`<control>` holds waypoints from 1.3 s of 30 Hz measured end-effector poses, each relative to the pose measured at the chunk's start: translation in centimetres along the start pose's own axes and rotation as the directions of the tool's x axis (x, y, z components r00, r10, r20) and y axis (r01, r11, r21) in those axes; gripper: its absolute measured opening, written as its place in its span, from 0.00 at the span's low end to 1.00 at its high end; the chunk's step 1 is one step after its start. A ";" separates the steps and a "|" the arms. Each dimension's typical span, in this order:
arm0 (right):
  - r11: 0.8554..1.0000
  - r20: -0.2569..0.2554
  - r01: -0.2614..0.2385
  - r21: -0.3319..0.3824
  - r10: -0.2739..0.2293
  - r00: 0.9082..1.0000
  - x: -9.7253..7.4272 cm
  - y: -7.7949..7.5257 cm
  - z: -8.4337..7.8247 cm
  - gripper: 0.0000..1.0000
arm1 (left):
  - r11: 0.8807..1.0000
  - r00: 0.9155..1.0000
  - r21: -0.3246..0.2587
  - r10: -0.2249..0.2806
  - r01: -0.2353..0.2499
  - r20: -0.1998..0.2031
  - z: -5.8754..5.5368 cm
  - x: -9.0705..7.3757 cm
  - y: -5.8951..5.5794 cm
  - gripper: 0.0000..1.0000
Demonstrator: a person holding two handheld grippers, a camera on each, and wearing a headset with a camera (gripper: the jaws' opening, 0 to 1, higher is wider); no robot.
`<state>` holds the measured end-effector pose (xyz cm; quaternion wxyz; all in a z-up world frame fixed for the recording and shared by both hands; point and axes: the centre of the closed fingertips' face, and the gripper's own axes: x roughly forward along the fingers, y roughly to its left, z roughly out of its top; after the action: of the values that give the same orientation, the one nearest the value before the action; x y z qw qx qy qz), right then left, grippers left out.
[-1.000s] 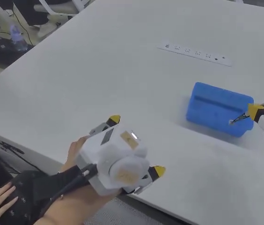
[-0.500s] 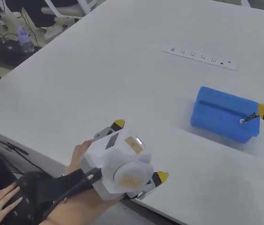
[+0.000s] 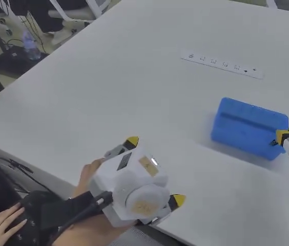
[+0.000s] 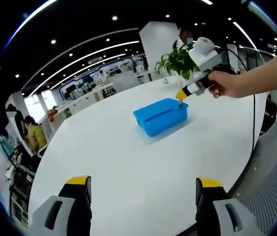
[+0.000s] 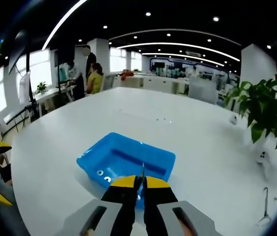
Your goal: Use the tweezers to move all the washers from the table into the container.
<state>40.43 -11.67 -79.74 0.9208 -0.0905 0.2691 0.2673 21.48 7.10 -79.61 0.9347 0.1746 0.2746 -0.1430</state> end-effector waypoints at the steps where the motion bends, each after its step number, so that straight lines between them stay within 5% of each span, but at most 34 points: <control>1: 1.000 -0.006 0.000 -0.001 0.000 1.000 0.1 0.0 -0.2 0.00 | 1.000 1.000 0.000 0.001 -0.001 -0.003 0.0 0.0 0.0 0.90; 14: 1.000 -0.031 0.015 -0.006 -0.015 0.999 0.3 -0.1 -0.7 0.02 | 1.000 1.000 -0.004 0.008 -0.008 0.010 0.1 -0.2 0.2 0.89; 17: 1.000 -0.029 0.006 -0.008 -0.006 1.000 0.2 0.3 -0.6 0.02 | 1.000 0.999 -0.002 -0.020 0.020 -0.041 -0.7 0.0 -0.4 0.82; 20: 1.000 -0.006 0.013 -0.027 -0.013 1.000 -0.2 0.5 0.2 0.02 | 0.999 0.999 -0.006 -0.033 0.032 -0.033 -0.5 -0.1 -0.7 0.81; 22: 1.000 0.000 0.007 -0.018 -0.007 1.000 -0.4 0.6 0.7 0.02 | 0.998 0.998 -0.034 -0.057 0.057 -0.005 0.1 -0.3 -0.9 0.82; 25: 1.000 0.024 0.018 -0.011 -0.018 1.000 -0.9 0.5 1.6 0.02 | 0.993 0.997 -0.091 -0.078 0.076 -0.020 0.1 -0.3 -0.7 0.82; 28: 1.000 0.040 0.019 0.009 -0.019 0.999 -1.4 0.3 2.3 0.02 | 0.986 0.997 -0.144 -0.081 0.083 0.021 1.1 -0.7 -0.2 0.81; 34: 0.999 0.115 -0.015 0.031 0.011 0.993 -3.5 0.6 4.5 0.02 | 0.990 0.997 -0.122 -0.071 0.073 0.022 3.4 -1.3 0.8 0.82; 39: 0.989 0.150 -0.143 0.034 0.136 0.979 -5.1 2.7 5.5 0.02 | 0.988 0.991 -0.095 -0.118 0.124 0.068 7.1 -1.7 0.7 0.76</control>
<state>37.78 -10.01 -72.38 0.9190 -0.0310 0.2118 0.3311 23.64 5.09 -72.86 0.9399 0.1067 0.2620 -0.1911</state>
